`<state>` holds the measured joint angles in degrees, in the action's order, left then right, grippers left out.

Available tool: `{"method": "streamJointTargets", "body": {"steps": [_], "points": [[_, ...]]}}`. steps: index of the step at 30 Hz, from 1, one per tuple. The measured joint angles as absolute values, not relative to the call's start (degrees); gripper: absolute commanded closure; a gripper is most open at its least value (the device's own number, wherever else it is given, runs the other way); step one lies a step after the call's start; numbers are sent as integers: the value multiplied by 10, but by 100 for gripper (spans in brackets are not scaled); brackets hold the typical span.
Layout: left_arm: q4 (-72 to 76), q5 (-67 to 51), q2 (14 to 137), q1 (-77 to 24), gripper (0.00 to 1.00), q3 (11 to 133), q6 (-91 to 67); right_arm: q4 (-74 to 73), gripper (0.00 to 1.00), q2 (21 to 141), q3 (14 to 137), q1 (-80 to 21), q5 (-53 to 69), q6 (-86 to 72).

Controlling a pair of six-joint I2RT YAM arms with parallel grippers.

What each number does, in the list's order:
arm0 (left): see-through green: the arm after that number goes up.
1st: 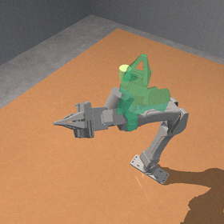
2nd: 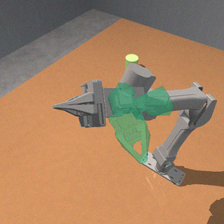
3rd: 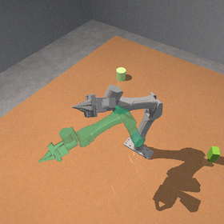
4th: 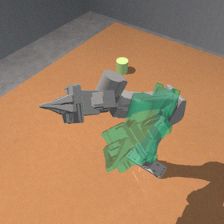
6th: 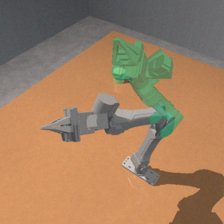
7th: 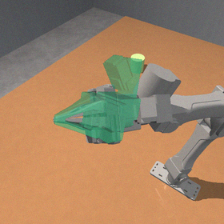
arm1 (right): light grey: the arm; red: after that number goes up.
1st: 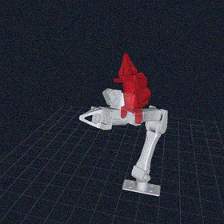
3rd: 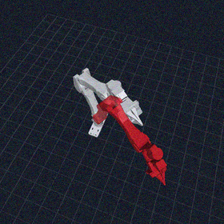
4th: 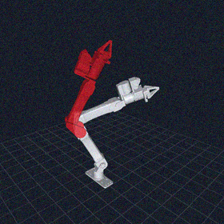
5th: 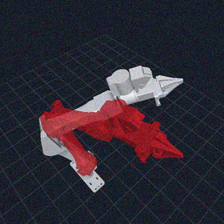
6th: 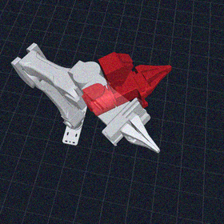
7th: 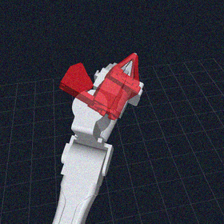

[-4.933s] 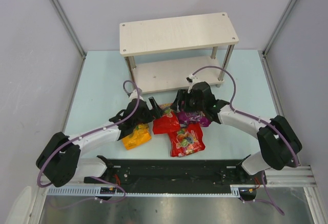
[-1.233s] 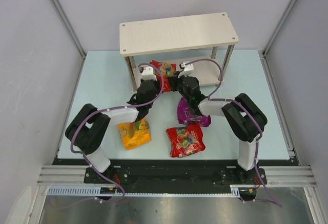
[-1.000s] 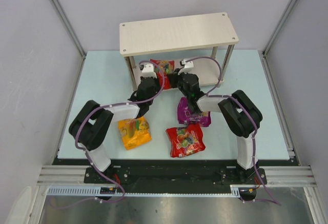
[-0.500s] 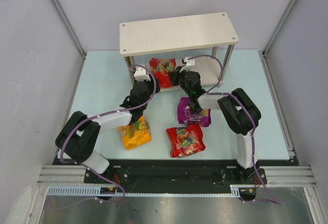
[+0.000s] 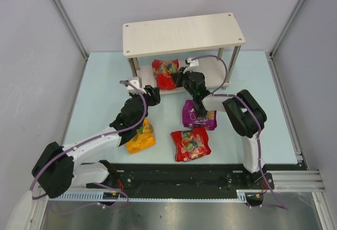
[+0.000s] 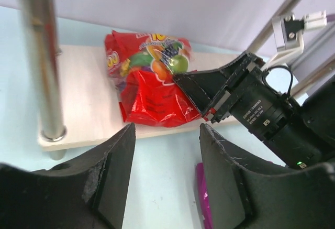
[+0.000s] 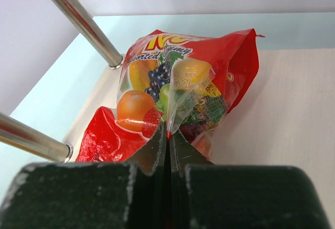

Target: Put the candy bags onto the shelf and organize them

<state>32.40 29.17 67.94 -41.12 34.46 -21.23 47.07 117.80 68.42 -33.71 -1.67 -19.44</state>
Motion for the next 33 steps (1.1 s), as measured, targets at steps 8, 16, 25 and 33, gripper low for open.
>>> {"method": "streamJointTargets", "body": {"steps": [8,16,25,33], "points": [[281,331,599,-411,41,312,-220,465,100,1205,722,-353,-21,-198],[254,354,559,-411,41,286,-226,460,100,1223,747,-359,-23,-208],[240,372,532,-411,42,283,-227,456,70,1227,755,-363,-29,-225],[213,376,512,-411,41,274,-236,436,36,1227,757,-362,-32,-231]]}}
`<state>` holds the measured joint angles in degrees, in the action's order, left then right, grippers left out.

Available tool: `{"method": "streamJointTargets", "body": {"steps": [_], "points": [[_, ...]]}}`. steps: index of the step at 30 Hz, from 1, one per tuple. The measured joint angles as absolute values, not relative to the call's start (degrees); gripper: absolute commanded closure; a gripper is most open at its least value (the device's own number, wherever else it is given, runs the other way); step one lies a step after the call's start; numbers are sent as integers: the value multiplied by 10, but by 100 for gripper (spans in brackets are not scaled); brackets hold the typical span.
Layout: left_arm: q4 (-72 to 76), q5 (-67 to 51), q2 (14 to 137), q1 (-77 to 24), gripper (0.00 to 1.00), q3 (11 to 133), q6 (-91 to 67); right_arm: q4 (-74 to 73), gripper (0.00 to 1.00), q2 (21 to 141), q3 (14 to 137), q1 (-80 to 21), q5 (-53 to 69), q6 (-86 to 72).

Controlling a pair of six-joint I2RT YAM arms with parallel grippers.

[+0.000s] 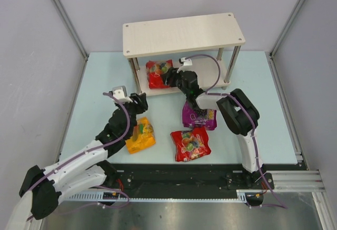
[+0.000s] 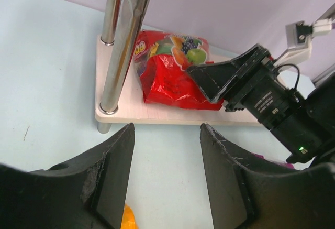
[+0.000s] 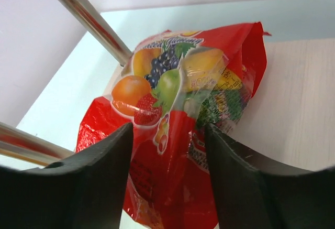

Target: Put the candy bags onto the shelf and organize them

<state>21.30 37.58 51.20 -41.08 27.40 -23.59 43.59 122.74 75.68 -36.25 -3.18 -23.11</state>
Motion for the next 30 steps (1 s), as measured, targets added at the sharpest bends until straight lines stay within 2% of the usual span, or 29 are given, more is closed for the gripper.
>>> {"method": "streamJointTargets", "body": {"steps": [8,17,24,30], "points": [[178,380,469,-411,41,274,-245,383,30,1206,753,-361,-25,-237],[148,382,428,-411,36,263,-257,378,30,1101,692,-364,-26,-233],[102,383,472,-479,31,281,-244,361,29,937,505,-385,-52,-230],[95,362,476,-506,31,276,-273,260,29,745,369,-440,-103,-238]]}}
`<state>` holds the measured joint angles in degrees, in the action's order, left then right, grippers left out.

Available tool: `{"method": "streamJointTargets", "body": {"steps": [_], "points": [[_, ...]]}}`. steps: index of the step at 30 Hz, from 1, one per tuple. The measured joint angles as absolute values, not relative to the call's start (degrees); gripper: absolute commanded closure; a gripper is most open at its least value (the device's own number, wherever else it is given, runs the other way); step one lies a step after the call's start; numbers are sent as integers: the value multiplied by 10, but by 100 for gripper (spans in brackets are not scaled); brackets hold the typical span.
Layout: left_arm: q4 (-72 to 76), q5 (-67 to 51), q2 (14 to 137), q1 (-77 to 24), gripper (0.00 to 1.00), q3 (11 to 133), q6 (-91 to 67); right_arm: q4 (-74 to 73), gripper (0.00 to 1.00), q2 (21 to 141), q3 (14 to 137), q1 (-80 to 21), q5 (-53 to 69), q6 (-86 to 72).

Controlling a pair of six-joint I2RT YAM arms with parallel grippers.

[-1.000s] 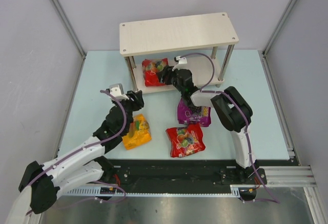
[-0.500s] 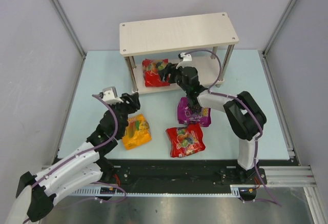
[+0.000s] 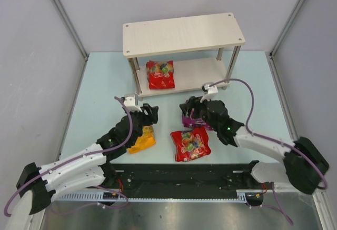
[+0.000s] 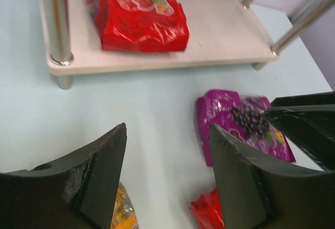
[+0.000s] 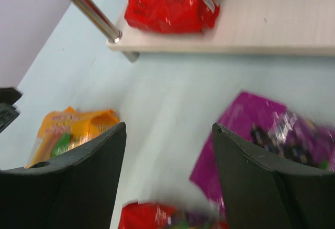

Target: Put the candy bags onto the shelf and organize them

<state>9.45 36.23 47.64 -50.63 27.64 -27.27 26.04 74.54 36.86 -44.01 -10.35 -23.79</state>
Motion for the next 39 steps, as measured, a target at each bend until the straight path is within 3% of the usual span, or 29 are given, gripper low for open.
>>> {"method": "streamJointTargets", "body": {"steps": [6,11,25,27,30,31,33,39], "points": [[97,342,516,-547,31,264,-312,102,29,558,305,-481,-172,-284],[101,329,577,-573,31,259,-342,-11,29,472,267,-485,-204,-342],[119,324,616,-605,31,251,-391,-55,31,453,139,-470,-146,-463],[119,324,616,-606,31,251,-391,-28,38,460,126,-456,-123,-472],[114,329,611,-606,31,251,-392,16,61,467,109,-439,-87,-483],[111,331,607,-606,31,250,-392,28,83,467,104,-435,-79,-483],[110,335,592,-606,31,246,-393,61,100,467,91,-425,-54,-484],[92,353,549,-606,31,229,-403,81,100,435,79,-411,-13,-463]]}}
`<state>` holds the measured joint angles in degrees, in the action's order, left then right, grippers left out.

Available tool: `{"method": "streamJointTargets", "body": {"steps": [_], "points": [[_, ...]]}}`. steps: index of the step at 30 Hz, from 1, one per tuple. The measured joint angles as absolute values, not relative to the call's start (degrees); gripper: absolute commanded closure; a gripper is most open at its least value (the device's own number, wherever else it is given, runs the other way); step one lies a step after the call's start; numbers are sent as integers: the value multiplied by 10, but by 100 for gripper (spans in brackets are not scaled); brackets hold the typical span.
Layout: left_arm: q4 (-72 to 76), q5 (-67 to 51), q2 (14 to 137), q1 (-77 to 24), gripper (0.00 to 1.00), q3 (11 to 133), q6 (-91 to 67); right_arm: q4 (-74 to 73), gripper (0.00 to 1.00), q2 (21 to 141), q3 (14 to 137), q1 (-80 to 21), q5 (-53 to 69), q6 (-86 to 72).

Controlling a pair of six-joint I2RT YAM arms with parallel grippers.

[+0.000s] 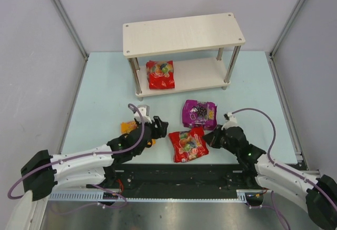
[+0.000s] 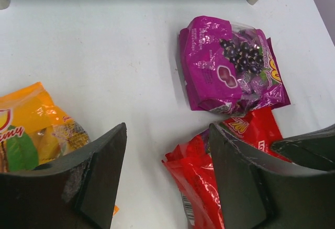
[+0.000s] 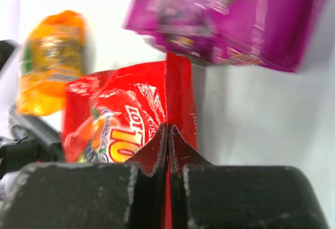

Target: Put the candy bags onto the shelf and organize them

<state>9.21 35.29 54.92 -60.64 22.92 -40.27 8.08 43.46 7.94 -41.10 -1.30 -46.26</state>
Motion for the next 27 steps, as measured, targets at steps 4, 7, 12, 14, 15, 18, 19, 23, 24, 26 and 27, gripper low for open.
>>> {"method": "streamJointTargets", "body": {"steps": [4,7,12,14,15,18,19,23,24,26,27], "points": [[81,359,529,-606,31,220,-407,48,100,349,95,-412,9,-419],[74,364,519,-607,31,218,-411,34,100,308,123,-412,24,-389],[66,372,508,-607,31,218,-411,29,100,296,167,-404,37,-352],[63,374,504,-607,31,218,-411,17,100,303,180,-402,45,-341],[62,374,502,-607,31,218,-411,11,100,306,184,-402,46,-337],[61,374,493,-608,31,212,-411,-5,100,317,201,-403,53,-322],[61,374,490,-608,31,210,-412,-10,100,322,207,-402,54,-318],[50,381,475,-608,30,204,-416,-30,100,364,243,-404,70,-290],[46,384,470,-608,30,203,-416,-30,100,373,249,-407,74,-286],[39,389,457,-608,29,202,-417,-26,100,393,256,-420,78,-281],[35,391,450,-608,29,201,-417,-20,100,402,258,-427,78,-279]]}}
